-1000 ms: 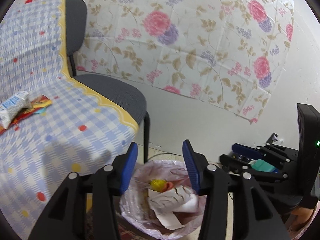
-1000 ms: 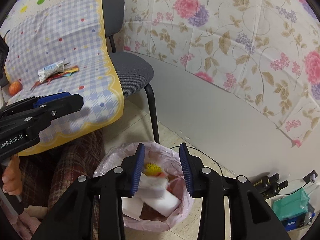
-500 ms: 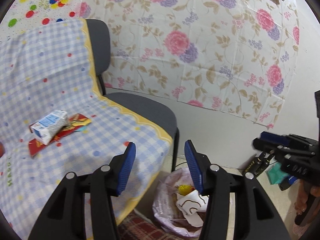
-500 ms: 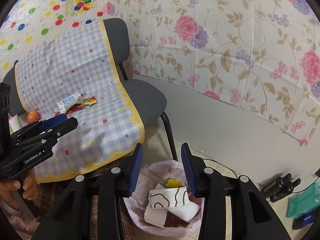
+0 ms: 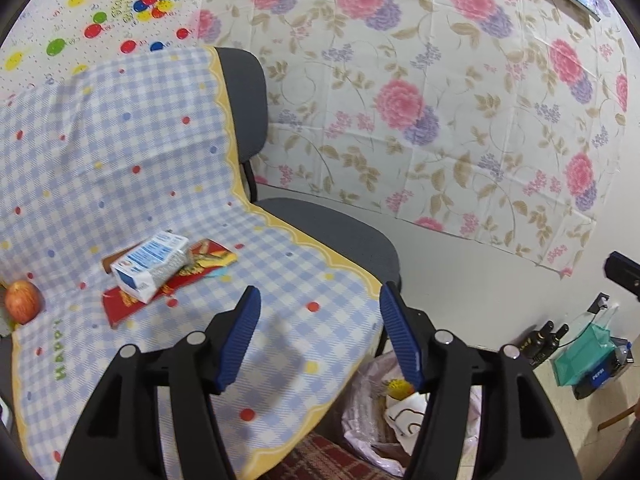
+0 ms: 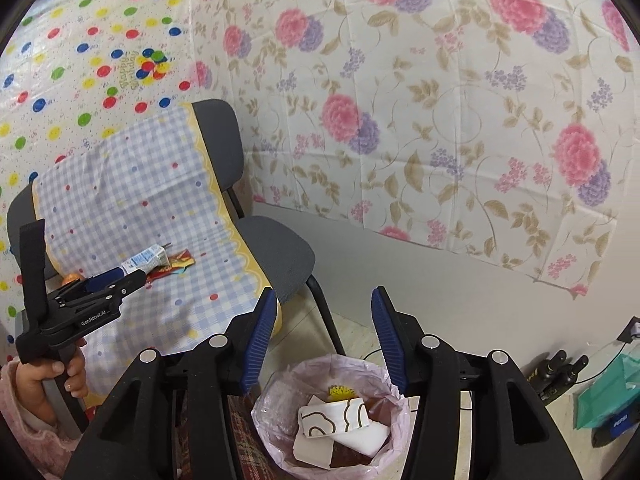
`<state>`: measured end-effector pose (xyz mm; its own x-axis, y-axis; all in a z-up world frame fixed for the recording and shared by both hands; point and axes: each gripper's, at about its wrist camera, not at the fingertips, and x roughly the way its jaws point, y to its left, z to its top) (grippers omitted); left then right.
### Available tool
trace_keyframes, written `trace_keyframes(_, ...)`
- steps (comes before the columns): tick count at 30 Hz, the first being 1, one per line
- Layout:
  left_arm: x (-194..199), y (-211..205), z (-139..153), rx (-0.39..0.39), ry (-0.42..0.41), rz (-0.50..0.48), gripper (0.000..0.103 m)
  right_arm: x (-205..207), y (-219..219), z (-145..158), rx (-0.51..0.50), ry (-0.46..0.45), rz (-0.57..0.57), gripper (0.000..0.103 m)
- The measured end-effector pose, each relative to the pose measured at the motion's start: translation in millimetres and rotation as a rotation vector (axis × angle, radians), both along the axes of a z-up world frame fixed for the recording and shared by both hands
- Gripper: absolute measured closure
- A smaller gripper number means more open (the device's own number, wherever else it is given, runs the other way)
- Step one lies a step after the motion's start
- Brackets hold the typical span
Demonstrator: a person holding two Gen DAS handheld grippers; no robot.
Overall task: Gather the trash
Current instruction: 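Move both open tools back over the chair seat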
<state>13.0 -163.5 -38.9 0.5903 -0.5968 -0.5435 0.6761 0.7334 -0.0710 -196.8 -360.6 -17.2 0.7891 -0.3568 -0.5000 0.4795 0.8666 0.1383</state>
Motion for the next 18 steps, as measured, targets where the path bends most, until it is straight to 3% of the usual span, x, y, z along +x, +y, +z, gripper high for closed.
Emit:
trace_keyframes(11,24.4,53.0,-2.1,0.017,-0.013,0.165,0.039,29.2,25.1,10.0,-0.011,-0.003,0.092,0.049)
trace_keyframes(18,41.9,107.2,-9.0,0.029,0.001,0.325,0.036,87.6,53.7,-2.9,0.002,0.035,0.249,0.048)
